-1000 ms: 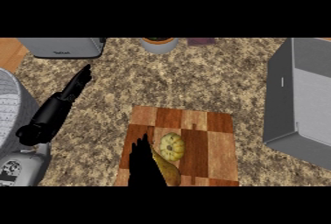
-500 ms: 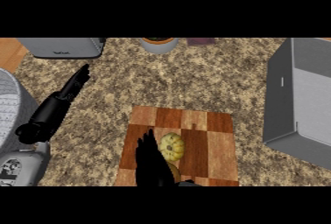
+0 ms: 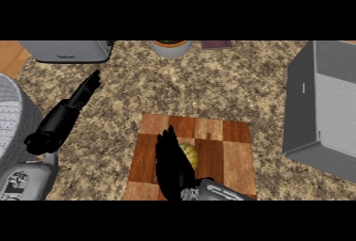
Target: Pick the squash from the cutting board and place it in the cardboard box
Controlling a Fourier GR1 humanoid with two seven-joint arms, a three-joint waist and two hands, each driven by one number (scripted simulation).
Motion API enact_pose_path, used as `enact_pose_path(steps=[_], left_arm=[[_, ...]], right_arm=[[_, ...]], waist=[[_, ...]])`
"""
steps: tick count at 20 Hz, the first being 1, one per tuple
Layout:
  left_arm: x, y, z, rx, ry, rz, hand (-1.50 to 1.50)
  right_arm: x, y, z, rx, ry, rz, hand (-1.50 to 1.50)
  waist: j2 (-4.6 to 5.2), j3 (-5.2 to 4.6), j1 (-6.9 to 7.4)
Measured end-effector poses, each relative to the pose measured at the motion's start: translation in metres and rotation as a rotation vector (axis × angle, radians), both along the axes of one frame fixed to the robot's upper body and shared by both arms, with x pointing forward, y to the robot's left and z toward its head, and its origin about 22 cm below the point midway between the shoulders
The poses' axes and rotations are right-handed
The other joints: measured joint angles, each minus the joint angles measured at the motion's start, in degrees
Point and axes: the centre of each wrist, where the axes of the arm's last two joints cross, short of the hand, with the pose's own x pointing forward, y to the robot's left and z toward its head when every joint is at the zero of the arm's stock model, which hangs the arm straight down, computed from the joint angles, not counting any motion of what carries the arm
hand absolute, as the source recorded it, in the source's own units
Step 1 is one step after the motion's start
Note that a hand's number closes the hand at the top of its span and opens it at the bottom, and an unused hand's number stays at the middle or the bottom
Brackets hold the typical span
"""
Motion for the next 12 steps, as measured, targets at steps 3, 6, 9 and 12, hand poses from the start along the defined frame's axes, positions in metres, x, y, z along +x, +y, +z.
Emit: enact_pose_path(steps=[3, 6, 9, 12], left_arm=[[0.000, -0.002, 0.003, 0.001, -0.008, 0.000, 0.00], [0.002, -0.006, 0.002, 0.001, -0.006, 0.002, 0.00], [0.000, -0.002, 0.005, 0.002, -0.008, -0.003, 0.00], [-0.002, -0.004, 0.002, -0.001, -0.005, 0.001, 0.00]], right_arm=[[0.005, -0.001, -0.004, 0.003, 0.013, -0.008, -1.50], [0.005, -0.006, -0.012, -0.014, 0.032, 0.021, 1.50], [0.011, -0.011, -0.022, -0.004, 0.045, 0.092, 1.50], [0.018, -0.014, -0.021, 0.014, 0.036, 0.161, 1.50]], waist=[[0.00, 0.00, -0.01], [0.01, 0.00, -0.05], [-0.03, 0.02, 0.17], [0.00, 0.01, 0.15]])
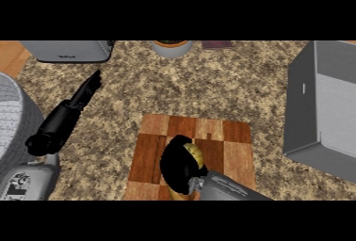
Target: Pick the squash from the cutting board and place it in the cardboard box
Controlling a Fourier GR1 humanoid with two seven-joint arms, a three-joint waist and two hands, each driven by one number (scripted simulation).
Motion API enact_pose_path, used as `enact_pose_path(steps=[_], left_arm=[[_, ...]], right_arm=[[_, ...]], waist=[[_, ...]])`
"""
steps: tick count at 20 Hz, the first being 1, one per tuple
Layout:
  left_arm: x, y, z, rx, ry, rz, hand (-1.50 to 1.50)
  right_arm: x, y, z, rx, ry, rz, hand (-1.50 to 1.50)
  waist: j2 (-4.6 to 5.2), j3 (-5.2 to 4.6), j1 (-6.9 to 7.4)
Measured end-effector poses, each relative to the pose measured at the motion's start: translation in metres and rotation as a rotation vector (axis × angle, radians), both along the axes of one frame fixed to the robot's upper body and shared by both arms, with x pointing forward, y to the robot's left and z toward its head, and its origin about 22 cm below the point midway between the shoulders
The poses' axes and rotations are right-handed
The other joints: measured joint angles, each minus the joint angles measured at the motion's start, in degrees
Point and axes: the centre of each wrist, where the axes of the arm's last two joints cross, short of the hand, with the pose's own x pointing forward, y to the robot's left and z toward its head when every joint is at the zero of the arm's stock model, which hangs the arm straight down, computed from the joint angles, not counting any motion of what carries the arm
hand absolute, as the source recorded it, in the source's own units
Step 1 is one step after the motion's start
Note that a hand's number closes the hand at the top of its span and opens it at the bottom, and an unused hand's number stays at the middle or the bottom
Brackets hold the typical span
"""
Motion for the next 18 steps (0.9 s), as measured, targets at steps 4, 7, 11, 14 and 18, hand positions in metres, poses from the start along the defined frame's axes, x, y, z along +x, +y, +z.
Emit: enact_pose_path(steps=[4, 7, 11, 14, 18], left_arm=[[0.000, 0.009, 0.003, -0.002, 0.000, 0.001, 0.00], [-0.002, 0.006, 0.006, -0.002, 0.005, 0.006, 0.00], [-0.007, 0.013, 0.002, -0.005, 0.006, 0.031, 0.00], [-0.007, 0.019, 0.002, -0.003, 0.004, 0.048, 0.00], [-0.009, 0.023, 0.002, -0.003, 0.008, 0.050, 0.00]], right_arm=[[0.002, 0.007, -0.001, 0.021, -0.018, 0.074, 1.50], [0.001, -0.007, -0.002, 0.100, 0.020, 0.106, 1.50], [-0.005, -0.044, -0.001, 0.374, 0.192, 0.057, 1.50], [-0.010, -0.078, 0.003, 0.570, 0.297, 0.038, 1.50], [-0.019, -0.136, 0.024, 0.742, 0.312, 0.076, 1.50]], waist=[[0.01, -0.01, -0.03], [-0.07, 0.02, -0.36], [-0.11, 0.17, -2.11], [-0.08, 0.18, -3.20], [-0.30, 0.11, -3.22]])
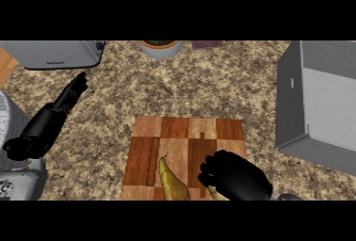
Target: Pick the squash from the cutting board and place it in the cardboard box
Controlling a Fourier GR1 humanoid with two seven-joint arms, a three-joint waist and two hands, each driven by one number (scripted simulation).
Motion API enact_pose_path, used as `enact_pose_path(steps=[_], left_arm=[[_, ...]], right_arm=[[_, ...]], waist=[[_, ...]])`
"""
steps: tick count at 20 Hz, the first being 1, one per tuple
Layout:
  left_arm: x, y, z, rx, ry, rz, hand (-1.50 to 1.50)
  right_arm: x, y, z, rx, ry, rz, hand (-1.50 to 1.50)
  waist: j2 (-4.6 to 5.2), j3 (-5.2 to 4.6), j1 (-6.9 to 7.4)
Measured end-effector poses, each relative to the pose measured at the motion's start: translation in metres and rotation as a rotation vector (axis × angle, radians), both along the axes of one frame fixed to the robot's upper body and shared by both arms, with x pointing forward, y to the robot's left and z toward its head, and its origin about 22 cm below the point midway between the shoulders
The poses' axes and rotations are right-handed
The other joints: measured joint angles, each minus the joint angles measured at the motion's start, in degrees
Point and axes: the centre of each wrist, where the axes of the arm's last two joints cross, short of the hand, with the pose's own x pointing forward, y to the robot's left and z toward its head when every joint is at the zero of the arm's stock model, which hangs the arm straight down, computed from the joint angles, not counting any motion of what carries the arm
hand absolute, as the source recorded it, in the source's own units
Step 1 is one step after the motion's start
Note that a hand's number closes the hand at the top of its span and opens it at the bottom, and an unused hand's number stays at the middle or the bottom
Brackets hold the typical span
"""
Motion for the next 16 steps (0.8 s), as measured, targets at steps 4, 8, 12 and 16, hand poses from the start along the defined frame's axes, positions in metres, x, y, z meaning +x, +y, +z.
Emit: enact_pose_path(steps=[4, 8, 12, 16], left_arm=[[0.001, -0.005, -0.005, 0.002, -0.004, 0.002, 0.00], [0.004, -0.006, -0.005, 0.002, -0.008, 0.001, 0.00], [0.003, 0.000, -0.003, 0.005, -0.005, -0.007, 0.00], [0.005, -0.009, -0.001, 0.010, -0.011, -0.023, 0.00]], right_arm=[[-0.016, -0.045, 0.039, 0.107, -0.058, 0.009, 1.50], [-0.025, -0.080, 0.076, 0.236, -0.093, -0.081, 1.50], [-0.026, -0.107, 0.097, 0.392, -0.089, -0.266, 1.50], [-0.012, -0.136, 0.120, 0.503, -0.092, -0.442, 1.50]], waist=[[-0.06, -0.08, 0.10], [-0.02, -0.11, 0.24], [0.06, -0.12, 0.72], [0.23, -0.13, 1.70]])
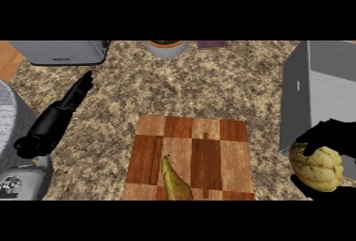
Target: Pick the squash from the cutting board and place it in the cardboard box
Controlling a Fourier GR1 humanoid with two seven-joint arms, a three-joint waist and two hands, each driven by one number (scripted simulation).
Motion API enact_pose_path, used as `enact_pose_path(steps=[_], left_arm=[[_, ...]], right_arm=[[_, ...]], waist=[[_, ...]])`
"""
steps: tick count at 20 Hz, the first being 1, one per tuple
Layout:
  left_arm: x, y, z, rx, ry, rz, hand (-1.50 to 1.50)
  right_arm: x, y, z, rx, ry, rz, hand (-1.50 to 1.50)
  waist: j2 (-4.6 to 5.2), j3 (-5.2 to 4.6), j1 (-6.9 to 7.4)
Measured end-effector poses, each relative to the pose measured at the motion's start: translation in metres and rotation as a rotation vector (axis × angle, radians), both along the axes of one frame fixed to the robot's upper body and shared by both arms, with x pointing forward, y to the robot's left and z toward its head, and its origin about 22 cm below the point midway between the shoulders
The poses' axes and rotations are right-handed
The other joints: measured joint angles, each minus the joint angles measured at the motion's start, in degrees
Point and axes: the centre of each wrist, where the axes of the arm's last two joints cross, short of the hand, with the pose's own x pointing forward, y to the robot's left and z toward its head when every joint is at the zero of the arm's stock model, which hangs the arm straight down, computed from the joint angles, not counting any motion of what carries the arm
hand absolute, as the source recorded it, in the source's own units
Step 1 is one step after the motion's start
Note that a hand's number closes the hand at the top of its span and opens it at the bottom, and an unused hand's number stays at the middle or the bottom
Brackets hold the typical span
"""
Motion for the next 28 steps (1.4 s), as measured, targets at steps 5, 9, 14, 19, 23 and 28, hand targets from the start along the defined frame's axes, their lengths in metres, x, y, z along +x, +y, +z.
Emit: enact_pose_path(steps=[5, 9, 14, 19, 23, 28], left_arm=[[0.006, -0.004, 0.005, -0.002, -0.002, -0.016, 0.00], [0.004, -0.008, -0.001, -0.008, -0.001, -0.028, 0.00], [0.009, -0.019, 0.003, -0.007, -0.004, -0.049, 0.00], [0.012, -0.027, 0.003, -0.010, -0.003, -0.059, 0.00], [0.012, -0.023, 0.002, -0.009, -0.007, -0.065, 0.00], [0.017, -0.019, 0.001, -0.004, -0.011, -0.070, 0.00]], right_arm=[[0.031, -0.043, 0.030, 0.087, 0.017, -0.152, 1.50], [0.056, -0.083, 0.039, 0.083, 0.021, -0.236, 1.50], [0.087, -0.117, 0.042, -0.053, 0.097, -0.293, 1.50], [0.104, -0.146, 0.027, -0.185, 0.279, -0.310, 1.50], [0.113, -0.173, 0.023, -0.268, 0.380, -0.291, 1.50], [0.125, -0.190, 0.011, -0.359, 0.509, -0.273, -1.50]], waist=[[0.14, -0.01, 1.02], [0.22, 0.00, 1.57], [0.49, 0.01, 2.48], [0.66, 0.05, 3.01], [0.75, 0.07, 3.41], [0.93, 0.10, 3.77]])
